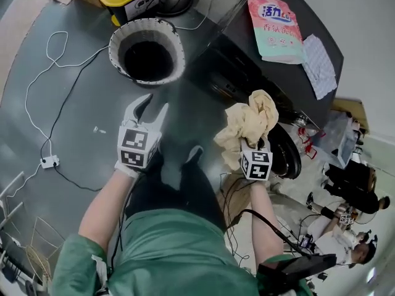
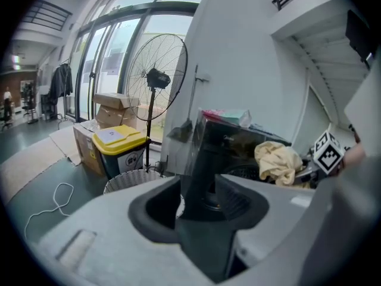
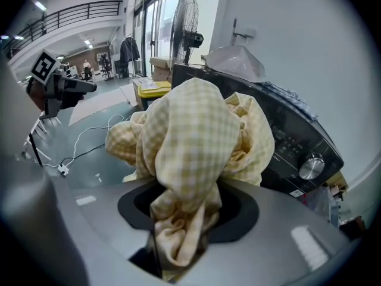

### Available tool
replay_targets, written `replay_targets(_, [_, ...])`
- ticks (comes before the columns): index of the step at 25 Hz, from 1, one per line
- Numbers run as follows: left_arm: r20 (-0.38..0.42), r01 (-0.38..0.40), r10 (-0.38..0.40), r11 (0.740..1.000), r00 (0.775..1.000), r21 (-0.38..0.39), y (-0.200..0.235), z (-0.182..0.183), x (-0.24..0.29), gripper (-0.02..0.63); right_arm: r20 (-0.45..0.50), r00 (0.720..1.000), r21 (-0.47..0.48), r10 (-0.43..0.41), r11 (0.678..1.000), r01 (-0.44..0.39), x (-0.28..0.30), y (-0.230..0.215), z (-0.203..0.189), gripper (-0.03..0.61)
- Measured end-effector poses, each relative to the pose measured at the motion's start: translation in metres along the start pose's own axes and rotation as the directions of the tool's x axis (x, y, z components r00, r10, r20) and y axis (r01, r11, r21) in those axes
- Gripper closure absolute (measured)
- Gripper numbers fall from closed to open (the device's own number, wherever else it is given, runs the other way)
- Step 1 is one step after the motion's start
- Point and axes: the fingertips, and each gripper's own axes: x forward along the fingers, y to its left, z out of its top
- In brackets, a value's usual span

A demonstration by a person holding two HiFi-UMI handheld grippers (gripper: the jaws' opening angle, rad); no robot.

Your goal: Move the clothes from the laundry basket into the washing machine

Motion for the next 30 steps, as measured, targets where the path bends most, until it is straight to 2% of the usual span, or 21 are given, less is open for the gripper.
replay_targets(4, [-0.010, -0.022, 0.022, 1.000, 1.000, 0.006, -0.011, -0.015, 0.008, 0.433, -0.010, 0.999, -0.030, 0.043, 0.999, -0.044, 0.023, -0.001, -0.010, 0.400])
replay_targets(8, [-0.028, -0.085, 0.084, 0.996, 0.996, -0.024, -0.025, -0.036, 0.018, 0.433, -0.022, 0.994, -0.065, 0.111, 0.992, -0.112, 0.051, -0.008, -0.028, 0.400])
replay_targets(13, [-0.065, -0.168, 0.164, 0.984, 0.984, -0.065, -0.048, -0.067, 0.040, 0.433, -0.054, 0.979, -0.135, 0.198, 0.970, -0.204, 0.088, -0.025, -0.050, 0.400])
replay_targets(18, [-0.053, -0.226, 0.222, 0.971, 0.974, -0.079, -0.068, -0.079, 0.061, 0.433, -0.084, 0.962, -0.221, 0.260, 0.936, -0.273, 0.120, -0.039, -0.068, 0.400])
replay_targets(24, [-0.051, -0.290, 0.287, 0.953, 0.957, -0.092, -0.079, -0.098, 0.075, 0.433, -0.084, 0.956, -0.242, 0.280, 0.925, -0.292, 0.158, -0.059, -0.080, 0.399])
replay_targets(30, [-0.076, -0.271, 0.265, 0.960, 0.961, -0.069, -0.088, -0.125, 0.085, 0.433, -0.076, 0.963, -0.235, 0.257, 0.934, -0.268, 0.204, -0.073, -0.090, 0.397])
